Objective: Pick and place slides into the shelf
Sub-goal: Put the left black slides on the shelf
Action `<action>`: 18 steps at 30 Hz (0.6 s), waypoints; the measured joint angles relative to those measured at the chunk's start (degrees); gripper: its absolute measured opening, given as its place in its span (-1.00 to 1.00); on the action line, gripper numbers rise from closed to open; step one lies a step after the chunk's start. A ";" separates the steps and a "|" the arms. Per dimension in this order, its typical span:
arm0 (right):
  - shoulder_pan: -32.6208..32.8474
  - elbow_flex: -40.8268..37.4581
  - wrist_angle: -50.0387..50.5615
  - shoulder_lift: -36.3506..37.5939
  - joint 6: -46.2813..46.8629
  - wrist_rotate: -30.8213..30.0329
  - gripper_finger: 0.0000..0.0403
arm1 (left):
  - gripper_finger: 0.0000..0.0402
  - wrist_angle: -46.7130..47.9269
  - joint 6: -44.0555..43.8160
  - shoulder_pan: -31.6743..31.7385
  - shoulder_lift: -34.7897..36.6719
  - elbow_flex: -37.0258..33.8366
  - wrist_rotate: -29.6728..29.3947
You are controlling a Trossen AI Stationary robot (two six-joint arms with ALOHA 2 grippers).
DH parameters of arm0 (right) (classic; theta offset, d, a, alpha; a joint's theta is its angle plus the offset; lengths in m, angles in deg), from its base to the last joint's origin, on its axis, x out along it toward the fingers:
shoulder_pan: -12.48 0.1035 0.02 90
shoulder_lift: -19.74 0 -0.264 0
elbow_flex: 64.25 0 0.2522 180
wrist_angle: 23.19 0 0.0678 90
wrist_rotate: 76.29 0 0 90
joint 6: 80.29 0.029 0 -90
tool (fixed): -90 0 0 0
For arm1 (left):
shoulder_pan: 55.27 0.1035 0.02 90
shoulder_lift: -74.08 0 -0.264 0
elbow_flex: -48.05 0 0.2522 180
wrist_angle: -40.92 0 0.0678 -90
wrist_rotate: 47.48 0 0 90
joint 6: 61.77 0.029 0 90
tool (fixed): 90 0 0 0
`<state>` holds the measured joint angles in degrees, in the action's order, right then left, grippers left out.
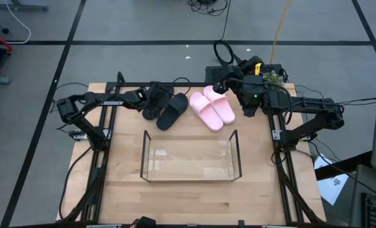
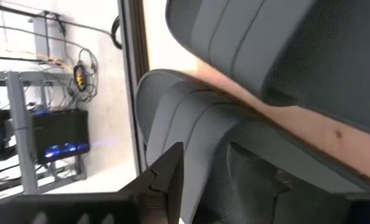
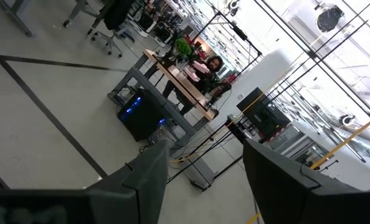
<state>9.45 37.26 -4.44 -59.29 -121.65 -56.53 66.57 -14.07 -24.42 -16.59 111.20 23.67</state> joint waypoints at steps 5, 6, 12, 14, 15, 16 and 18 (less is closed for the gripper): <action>0.00 0.00 0.00 0.00 0.00 0.00 -0.03 | -0.27 0.01 0.02 1.01 0.00 -0.01 1.17; 0.00 0.00 0.00 0.00 0.00 0.01 -0.03 | -0.25 -0.01 0.03 1.24 0.00 0.01 1.18; 0.00 0.00 0.00 0.00 0.00 0.01 -0.03 | -0.22 -0.56 3.12 2.78 0.00 -0.01 2.19; 0.00 0.00 -0.01 0.00 0.07 0.01 -0.03 | -0.22 -1.79 4.31 3.43 -0.66 0.01 3.79; 0.00 0.00 0.00 0.00 0.07 -0.01 -0.03 | -0.22 -2.41 4.85 3.69 -1.25 0.01 4.05; 0.00 0.00 -0.01 0.00 0.10 0.01 -0.03 | -0.22 -2.82 5.31 3.93 -1.83 0.00 4.00; 0.00 0.00 -0.02 0.00 0.13 0.00 -0.03 | -0.22 -4.50 5.95 4.18 -2.75 -0.03 3.61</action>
<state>9.45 37.26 -4.46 -59.29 -121.52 -56.53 62.08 -8.12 -20.24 -19.34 111.17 27.28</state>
